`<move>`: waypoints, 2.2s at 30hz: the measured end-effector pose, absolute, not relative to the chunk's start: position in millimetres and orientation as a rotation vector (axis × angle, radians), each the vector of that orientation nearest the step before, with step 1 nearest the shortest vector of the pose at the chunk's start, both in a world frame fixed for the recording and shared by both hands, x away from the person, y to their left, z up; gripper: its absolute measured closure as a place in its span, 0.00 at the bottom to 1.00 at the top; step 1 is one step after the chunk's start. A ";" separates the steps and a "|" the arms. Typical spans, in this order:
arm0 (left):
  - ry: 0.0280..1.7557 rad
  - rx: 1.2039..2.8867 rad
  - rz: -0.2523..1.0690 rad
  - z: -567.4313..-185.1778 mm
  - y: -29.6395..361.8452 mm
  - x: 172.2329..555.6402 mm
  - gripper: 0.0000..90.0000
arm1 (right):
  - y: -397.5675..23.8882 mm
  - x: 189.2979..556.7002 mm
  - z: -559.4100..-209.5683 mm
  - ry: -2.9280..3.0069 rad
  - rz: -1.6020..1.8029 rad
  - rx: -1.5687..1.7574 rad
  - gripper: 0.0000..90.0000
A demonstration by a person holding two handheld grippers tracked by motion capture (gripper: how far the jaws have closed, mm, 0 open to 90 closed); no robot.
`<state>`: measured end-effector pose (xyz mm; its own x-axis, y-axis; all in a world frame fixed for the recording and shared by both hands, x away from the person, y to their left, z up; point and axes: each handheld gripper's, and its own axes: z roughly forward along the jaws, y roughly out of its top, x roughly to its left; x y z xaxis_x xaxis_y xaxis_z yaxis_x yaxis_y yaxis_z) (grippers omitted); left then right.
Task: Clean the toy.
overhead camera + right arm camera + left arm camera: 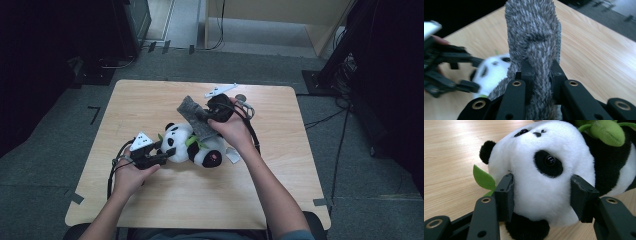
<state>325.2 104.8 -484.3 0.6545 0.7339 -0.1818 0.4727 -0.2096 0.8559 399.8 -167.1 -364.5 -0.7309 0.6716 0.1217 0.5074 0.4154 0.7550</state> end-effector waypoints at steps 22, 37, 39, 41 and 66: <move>0.964 1.851 0.316 -484.4 105.0 325.1 0.48 | -90.0 382.4 -399.3 2.697 1.202 0.893 0.88; 0.959 1.857 0.322 -484.0 104.8 325.2 0.48 | -141.8 404.4 -398.5 2.551 1.198 1.092 0.88; 0.959 1.854 0.321 -484.2 104.7 325.2 0.48 | -148.0 406.4 -399.1 2.530 1.174 1.113 0.88; 0.959 1.854 0.323 -484.2 104.4 325.0 0.48 | -153.7 408.7 -401.0 2.521 1.179 1.123 0.88; 0.957 1.856 0.318 -484.4 105.1 325.3 0.49 | -198.9 409.6 -372.5 2.382 1.226 1.179 0.89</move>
